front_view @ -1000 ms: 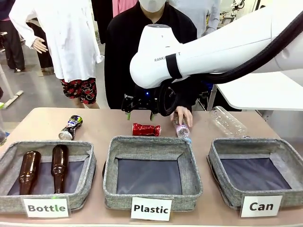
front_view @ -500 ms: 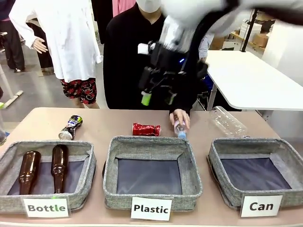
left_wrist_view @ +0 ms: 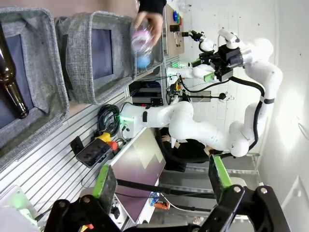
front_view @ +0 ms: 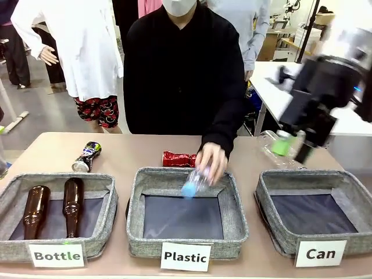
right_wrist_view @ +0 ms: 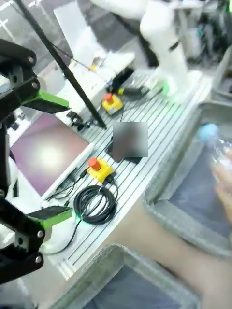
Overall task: Sort the can waste into the basket.
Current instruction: Pick up the can waste from the table and place it in the right Fabric basket.
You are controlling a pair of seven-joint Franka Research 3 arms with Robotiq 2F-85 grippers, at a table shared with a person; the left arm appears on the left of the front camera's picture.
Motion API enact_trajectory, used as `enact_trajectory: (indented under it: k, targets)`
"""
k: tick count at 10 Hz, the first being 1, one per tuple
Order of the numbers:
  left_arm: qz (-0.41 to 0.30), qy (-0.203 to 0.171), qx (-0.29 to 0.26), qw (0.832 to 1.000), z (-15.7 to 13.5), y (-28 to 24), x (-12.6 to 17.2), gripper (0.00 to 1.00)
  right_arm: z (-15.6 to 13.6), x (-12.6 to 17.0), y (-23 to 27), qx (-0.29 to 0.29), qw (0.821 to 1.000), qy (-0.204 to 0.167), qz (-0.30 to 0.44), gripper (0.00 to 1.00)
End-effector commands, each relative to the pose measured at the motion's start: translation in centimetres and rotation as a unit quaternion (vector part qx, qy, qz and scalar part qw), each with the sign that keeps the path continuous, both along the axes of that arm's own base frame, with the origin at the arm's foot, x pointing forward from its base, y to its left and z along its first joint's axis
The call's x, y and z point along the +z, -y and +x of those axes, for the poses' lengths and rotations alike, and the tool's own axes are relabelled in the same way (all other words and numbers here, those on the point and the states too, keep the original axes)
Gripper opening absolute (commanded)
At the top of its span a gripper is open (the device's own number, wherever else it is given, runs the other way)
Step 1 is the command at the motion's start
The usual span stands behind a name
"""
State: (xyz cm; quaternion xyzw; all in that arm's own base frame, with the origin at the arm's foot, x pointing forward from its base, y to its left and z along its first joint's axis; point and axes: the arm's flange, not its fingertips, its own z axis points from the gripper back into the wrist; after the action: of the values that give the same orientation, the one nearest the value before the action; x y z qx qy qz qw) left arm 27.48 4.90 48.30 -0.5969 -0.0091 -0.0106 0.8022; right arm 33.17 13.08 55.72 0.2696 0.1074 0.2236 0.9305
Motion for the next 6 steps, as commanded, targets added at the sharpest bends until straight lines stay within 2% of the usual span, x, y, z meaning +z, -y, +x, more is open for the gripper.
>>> enact_trajectory:
  k: [1,2,4,6]
  targets:
    - [-0.004,-0.005,-0.001,1.000,-0.3,0.0,0.2,1.00,-1.3,-3.2,8.2,-0.090,0.982,0.020,0.162,1.00]
    - [-0.004,-0.005,-0.001,1.000,-0.3,0.0,0.2,1.00,-1.4,-5.3,12.5,-0.147,0.960,0.019,0.239,1.00]
    - [-0.004,-0.005,-0.001,1.000,-0.3,0.0,0.2,1.00,-0.6,-9.2,17.5,-0.167,0.922,0.023,0.349,1.00]
    - [-0.004,-0.005,-0.001,1.000,-0.3,0.0,0.2,1.00,0.6,-12.1,19.4,-0.190,0.899,0.017,0.393,1.00]
